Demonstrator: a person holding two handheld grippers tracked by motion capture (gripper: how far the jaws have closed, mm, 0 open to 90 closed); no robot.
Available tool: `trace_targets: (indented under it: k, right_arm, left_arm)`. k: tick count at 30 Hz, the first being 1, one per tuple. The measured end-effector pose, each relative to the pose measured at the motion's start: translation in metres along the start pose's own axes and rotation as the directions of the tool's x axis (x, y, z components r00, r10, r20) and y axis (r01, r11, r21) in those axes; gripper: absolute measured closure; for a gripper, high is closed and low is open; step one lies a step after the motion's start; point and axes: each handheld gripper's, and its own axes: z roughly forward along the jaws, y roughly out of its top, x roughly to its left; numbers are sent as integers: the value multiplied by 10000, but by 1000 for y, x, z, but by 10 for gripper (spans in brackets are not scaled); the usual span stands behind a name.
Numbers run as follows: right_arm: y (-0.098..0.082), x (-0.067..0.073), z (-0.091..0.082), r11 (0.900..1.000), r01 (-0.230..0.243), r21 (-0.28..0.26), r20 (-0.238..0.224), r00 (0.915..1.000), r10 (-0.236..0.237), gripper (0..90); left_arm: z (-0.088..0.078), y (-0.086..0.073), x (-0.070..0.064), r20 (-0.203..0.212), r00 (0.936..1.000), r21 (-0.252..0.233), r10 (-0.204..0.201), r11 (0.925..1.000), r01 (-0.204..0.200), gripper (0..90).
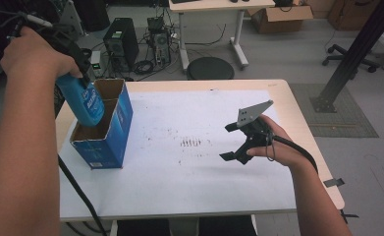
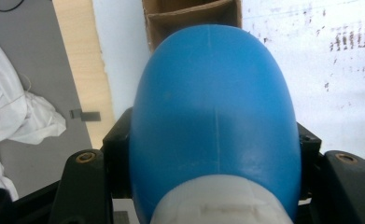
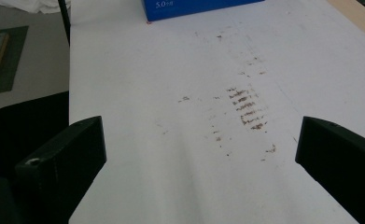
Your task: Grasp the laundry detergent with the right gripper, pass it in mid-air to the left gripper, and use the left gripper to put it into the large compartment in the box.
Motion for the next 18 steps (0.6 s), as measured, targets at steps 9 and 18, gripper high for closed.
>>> trace_targets:
  k: [9, 18]
  right_arm:
    - [0, 1, 3, 10000, 8, 7, -50, 10000, -8, 18]
    - [-1, 0, 3, 10000, -42, 25, -23, 10000, 42, 18]
  left_arm:
    - [21, 3, 1, 69, 10000, 72, 28, 10000, -29, 383]
    - [41, 5, 1, 137, 9999, 193, 51, 9998, -53, 383]
